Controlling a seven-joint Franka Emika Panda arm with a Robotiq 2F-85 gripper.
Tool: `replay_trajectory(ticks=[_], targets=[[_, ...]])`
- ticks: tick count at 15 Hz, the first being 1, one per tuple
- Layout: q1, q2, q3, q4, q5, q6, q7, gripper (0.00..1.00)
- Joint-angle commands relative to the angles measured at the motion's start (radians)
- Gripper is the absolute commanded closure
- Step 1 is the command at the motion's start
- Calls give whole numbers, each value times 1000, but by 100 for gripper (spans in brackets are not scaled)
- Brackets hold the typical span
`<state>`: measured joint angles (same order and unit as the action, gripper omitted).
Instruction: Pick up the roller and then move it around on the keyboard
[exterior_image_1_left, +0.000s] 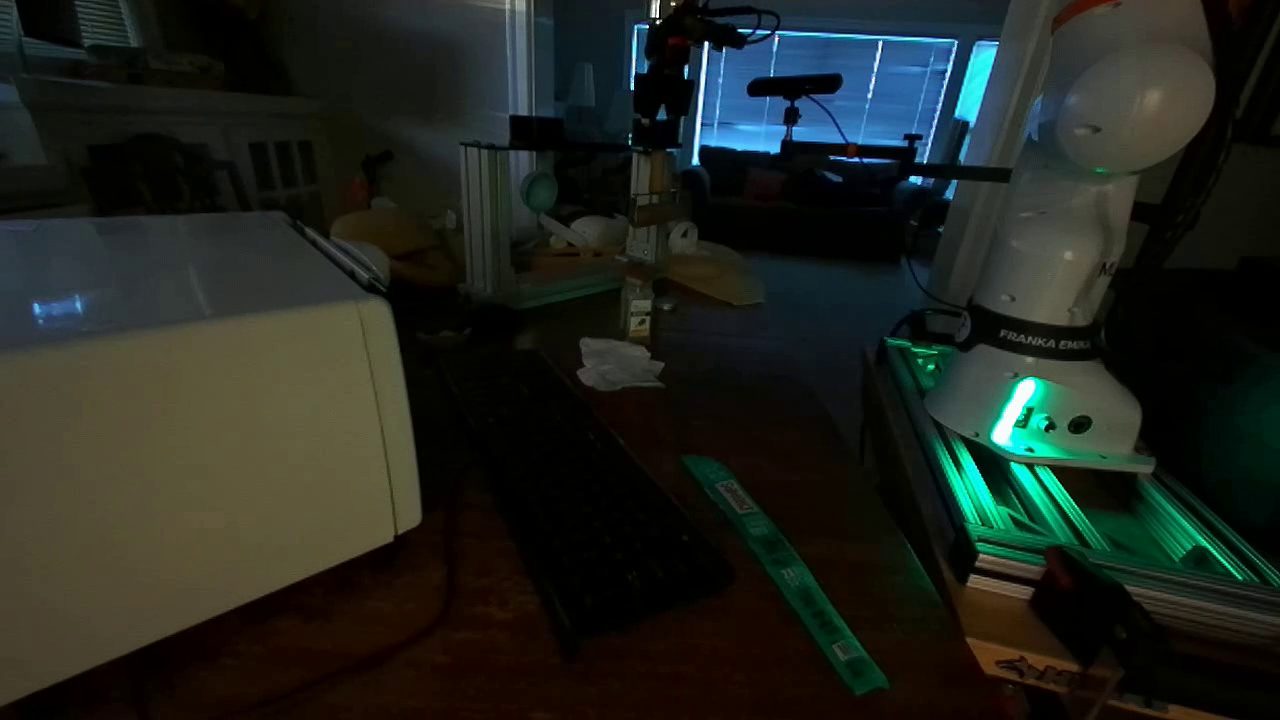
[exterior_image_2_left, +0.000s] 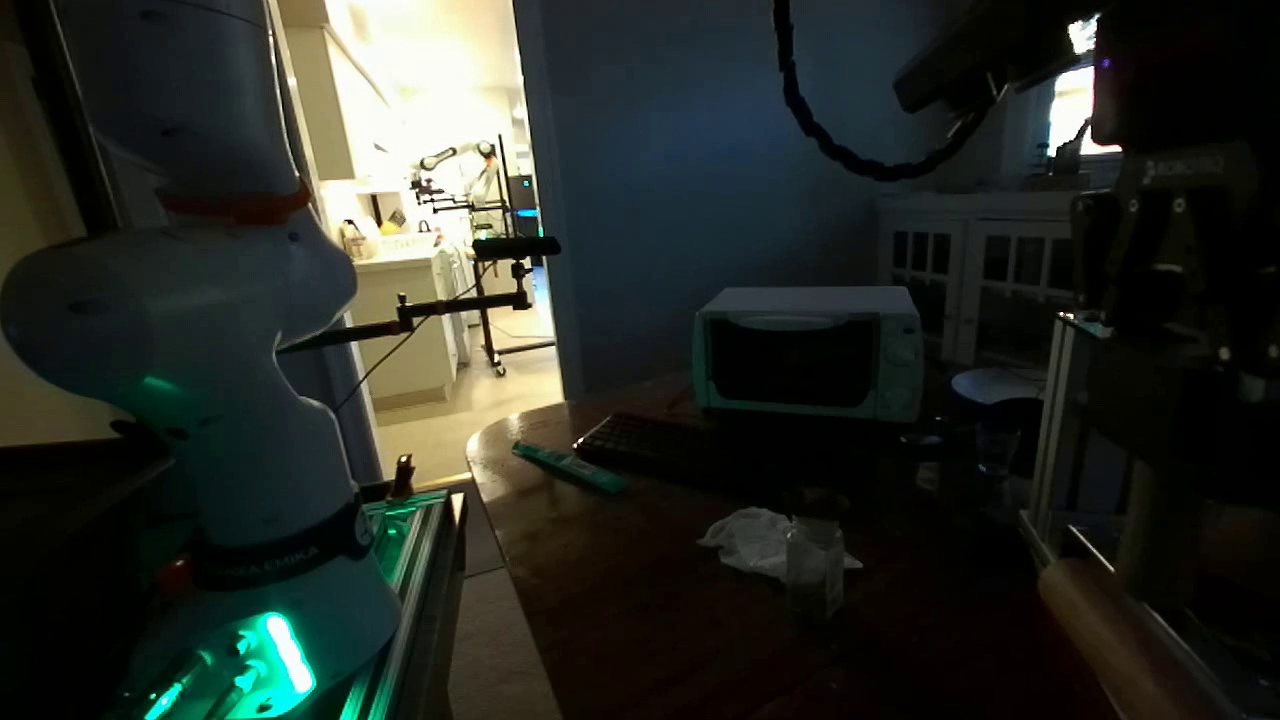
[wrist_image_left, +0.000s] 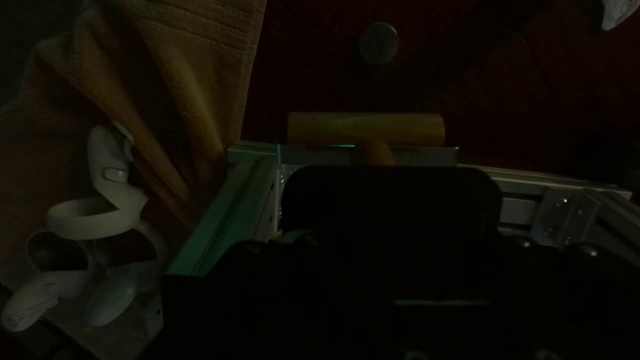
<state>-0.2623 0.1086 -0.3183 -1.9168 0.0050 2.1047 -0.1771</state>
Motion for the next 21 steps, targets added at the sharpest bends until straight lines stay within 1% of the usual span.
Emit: replay_trajectory(ticks=[1,9,17,21], targets=[[-14,19,18,26,-5,7,17,67],[-30,94,18,123,11,-11,86,67],[-89,173,36,220,128,-23,44,67],[-100,207,48,256,130,-30,30,67]])
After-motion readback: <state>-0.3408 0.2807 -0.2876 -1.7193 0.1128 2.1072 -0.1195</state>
